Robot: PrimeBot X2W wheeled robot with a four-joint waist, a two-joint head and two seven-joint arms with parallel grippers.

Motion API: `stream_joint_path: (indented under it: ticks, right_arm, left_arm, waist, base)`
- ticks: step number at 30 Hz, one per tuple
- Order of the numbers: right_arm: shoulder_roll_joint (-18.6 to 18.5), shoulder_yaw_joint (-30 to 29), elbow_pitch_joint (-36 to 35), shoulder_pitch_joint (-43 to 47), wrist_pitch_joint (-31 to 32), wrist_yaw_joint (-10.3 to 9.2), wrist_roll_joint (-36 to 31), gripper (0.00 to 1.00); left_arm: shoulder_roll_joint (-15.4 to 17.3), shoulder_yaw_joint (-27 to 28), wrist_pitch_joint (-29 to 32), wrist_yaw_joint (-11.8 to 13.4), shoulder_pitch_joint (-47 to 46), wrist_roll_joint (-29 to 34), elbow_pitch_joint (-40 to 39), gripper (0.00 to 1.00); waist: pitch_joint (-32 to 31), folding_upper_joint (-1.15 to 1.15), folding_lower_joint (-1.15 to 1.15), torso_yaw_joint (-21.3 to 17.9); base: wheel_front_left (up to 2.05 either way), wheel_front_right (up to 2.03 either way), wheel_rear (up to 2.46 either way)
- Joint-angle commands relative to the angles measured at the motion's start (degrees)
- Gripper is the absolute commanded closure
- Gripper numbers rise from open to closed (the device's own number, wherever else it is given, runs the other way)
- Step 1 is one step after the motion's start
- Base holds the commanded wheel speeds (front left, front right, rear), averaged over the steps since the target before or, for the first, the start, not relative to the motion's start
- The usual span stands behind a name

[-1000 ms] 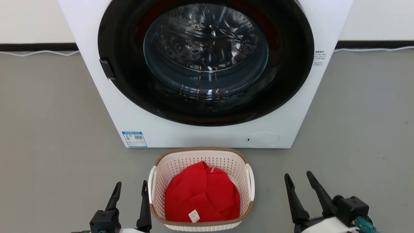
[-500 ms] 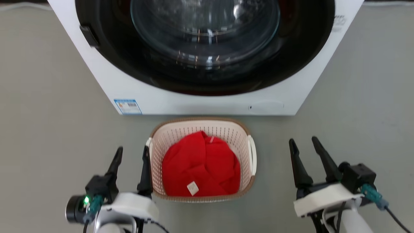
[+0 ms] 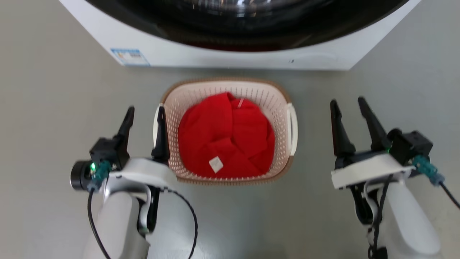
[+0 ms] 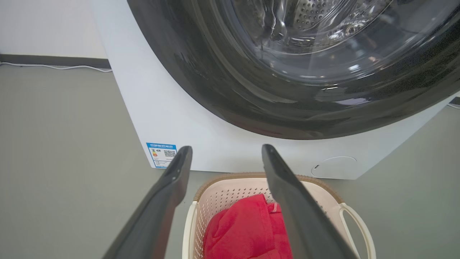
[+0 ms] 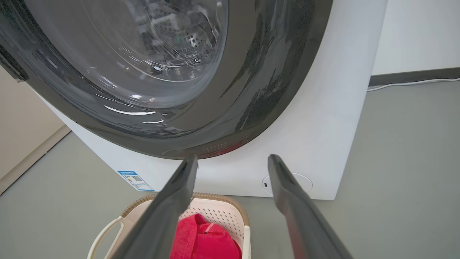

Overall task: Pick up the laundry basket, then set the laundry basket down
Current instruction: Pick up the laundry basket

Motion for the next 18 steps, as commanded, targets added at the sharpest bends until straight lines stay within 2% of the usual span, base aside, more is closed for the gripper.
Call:
stream_joint_path:
  ticks: [1, 8, 18]
  right_arm:
    - [0.17, 0.81, -0.38, -2.37, -0.78, 0.41, -1.10, 0.00]
    - [0.17, -0.32, 2.59, -7.20, -0.78, 0.41, -2.32, 0.00]
    - [0.17, -1.22, 8.06, -12.19, -0.78, 0.41, -4.11, 0.00]
  left_arm:
    - [0.72, 1.89, -0.36, -0.45, -3.07, -0.91, -0.24, 0.00]
    - [0.72, 1.57, -0.36, -1.05, -8.92, -1.64, 4.00, 0.00]
    - [0.72, 0.79, -0.36, -2.03, -14.20, -2.37, 10.04, 0.00]
  waist:
    - [5.54, 0.00, 0.00, 1.02]
    - [11.45, 0.00, 0.00, 1.91]
    - [16.05, 0.00, 0.00, 3.15]
  base:
    - [0.00, 0.00, 0.00]
    - [0.00, 0.00, 0.00]
    - [0.00, 0.00, 0.00]
